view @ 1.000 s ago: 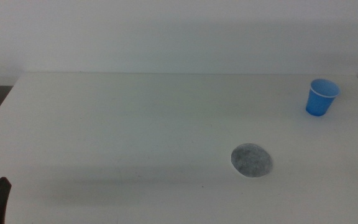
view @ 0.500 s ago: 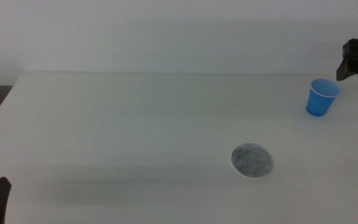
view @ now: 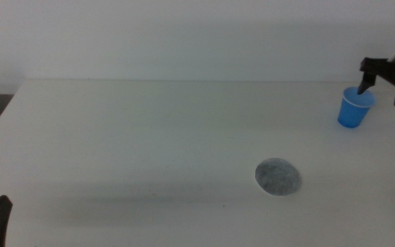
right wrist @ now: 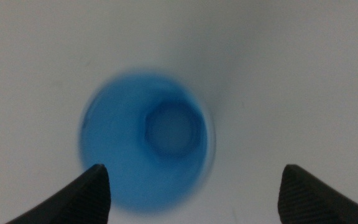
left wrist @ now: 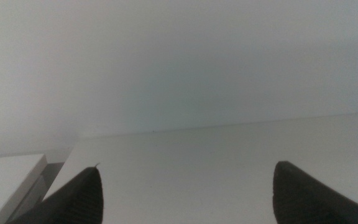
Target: Place an empty cup on a cup mat.
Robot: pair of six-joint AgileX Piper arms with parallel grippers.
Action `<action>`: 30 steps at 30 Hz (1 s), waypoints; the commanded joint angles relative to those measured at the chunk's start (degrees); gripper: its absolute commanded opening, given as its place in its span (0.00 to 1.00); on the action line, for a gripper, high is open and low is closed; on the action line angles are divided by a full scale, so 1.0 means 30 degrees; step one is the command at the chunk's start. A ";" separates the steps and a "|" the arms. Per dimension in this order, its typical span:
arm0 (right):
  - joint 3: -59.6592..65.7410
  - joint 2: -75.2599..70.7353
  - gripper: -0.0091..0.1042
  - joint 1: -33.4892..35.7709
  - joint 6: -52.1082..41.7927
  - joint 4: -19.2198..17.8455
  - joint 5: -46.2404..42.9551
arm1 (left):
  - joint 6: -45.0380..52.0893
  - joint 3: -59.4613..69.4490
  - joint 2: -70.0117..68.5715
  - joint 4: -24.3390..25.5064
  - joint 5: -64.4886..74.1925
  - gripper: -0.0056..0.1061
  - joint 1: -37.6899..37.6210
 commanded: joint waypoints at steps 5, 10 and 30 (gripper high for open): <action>-0.2081 0.2698 0.57 -0.0100 0.0073 0.0001 0.0019 | -0.0054 -0.0008 -0.0070 -0.0131 -0.0100 0.89 -0.0055; -0.2290 0.2676 0.08 -0.0100 0.0013 -0.0034 -0.0279 | -0.0054 -0.0008 -0.0070 -0.0131 -0.0100 0.89 -0.0055; 1.2306 -0.7117 0.06 0.8533 0.0545 0.1772 -0.6053 | -0.0054 -0.0008 -0.0070 -0.0131 -0.0100 0.89 -0.0055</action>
